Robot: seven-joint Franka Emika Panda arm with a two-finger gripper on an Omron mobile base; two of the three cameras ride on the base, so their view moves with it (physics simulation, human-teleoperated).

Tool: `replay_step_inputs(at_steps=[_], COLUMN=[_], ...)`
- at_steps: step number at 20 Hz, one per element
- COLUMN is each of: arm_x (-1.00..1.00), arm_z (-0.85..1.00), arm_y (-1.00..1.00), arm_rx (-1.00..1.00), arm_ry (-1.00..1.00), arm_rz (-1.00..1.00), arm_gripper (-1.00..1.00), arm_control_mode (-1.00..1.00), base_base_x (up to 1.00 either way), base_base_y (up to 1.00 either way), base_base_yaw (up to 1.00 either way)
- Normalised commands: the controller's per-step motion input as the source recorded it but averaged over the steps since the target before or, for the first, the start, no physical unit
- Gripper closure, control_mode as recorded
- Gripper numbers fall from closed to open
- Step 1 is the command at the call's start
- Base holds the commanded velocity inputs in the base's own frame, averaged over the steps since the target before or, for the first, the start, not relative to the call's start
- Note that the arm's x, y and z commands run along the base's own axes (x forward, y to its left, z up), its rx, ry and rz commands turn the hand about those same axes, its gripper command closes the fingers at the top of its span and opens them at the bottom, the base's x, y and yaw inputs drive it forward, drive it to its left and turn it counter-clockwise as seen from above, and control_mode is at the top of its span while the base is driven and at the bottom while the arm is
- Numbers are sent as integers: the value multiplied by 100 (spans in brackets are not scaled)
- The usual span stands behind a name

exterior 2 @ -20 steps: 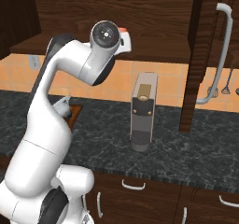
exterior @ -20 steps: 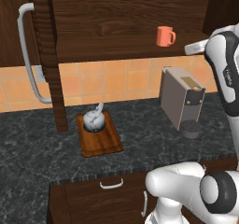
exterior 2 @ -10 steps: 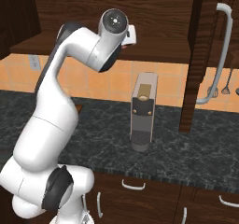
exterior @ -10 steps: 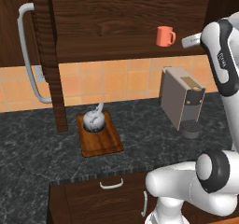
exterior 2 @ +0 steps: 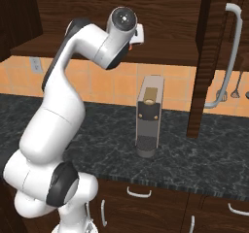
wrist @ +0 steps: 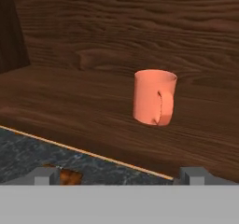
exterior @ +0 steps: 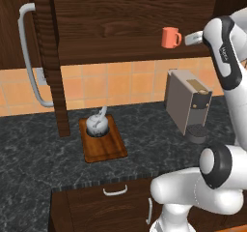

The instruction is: Pick the kettle from the counter and place it on the tray. Then pick the mug from the cabinet and place it on the tray. Then close the cabinet doors.

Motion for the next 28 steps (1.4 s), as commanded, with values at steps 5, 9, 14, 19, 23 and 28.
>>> replay_step_inputs(at_steps=[5, 9, 14, 19, 23, 28], arm_x=[30, 29, 25, 33, 26, 29], arm_z=[-12, -5, -10, -14, -5, 0], arm_y=[0, -1, -2, -13, -3, 0], arm_rx=[11, 8, 1, 0, 0, 0], arm_ry=[0, 0, 0, 0, 4, 4], arm_rz=[-5, -2, 0, 1, 4, 5], arm_gripper=[-100, -100, -100, -100, -100, -100], arm_control_mode=[-100, -100, -100, -100, -100, -100], base_base_x=[0, 0, 0, 0, 0, 0], base_base_y=[0, 0, 0, 0, 0, 0], base_base_yaw=[0, 0, 0, 0, 0, 0])
